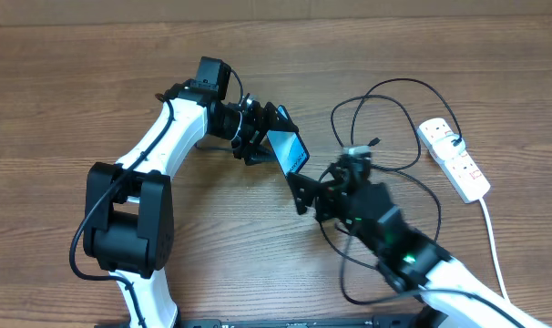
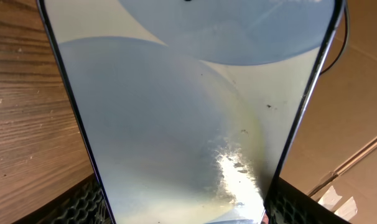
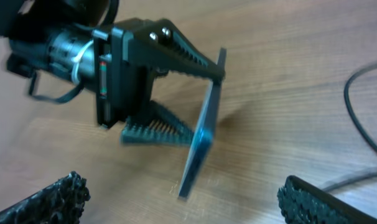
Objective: Plug charger to phone and switch on socket
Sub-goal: 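Grasp the phone's edge with the right gripper beside the left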
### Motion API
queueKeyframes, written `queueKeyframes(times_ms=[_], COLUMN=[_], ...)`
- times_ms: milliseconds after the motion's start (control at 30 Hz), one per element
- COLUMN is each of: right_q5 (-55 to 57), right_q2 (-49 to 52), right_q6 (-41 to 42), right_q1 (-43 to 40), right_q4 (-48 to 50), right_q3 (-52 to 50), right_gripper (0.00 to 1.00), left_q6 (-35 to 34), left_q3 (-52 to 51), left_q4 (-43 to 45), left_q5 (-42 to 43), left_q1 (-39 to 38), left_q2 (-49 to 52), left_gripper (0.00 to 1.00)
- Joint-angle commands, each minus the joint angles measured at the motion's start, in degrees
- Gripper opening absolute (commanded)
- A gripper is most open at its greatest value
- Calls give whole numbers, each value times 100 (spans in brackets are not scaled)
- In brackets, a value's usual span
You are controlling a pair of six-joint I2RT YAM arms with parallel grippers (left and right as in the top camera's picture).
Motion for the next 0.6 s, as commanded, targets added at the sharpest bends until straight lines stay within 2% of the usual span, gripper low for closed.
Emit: queueKeyframes(times_ms=[0,133,400,567], right_q5=[1029,1047,1045,1043], right_q2=[916,1499,1963,1998], right_q6=[-192,-192,-192,-192], right_q1=[201,201,201,201], right_q4=[868,1582,2291,2435], right_q3=[83,83,83,83], right_gripper=[99,100,74,72], left_q6=[-127,-129,-127,-173], left_q3=[175,175,175,175], left_q4=[2,4,4,7], left_q5=[282,282,282,319], left_q1=[31,31,31,31], left_q2=[7,7,7,7], left_gripper=[47,47,48,48])
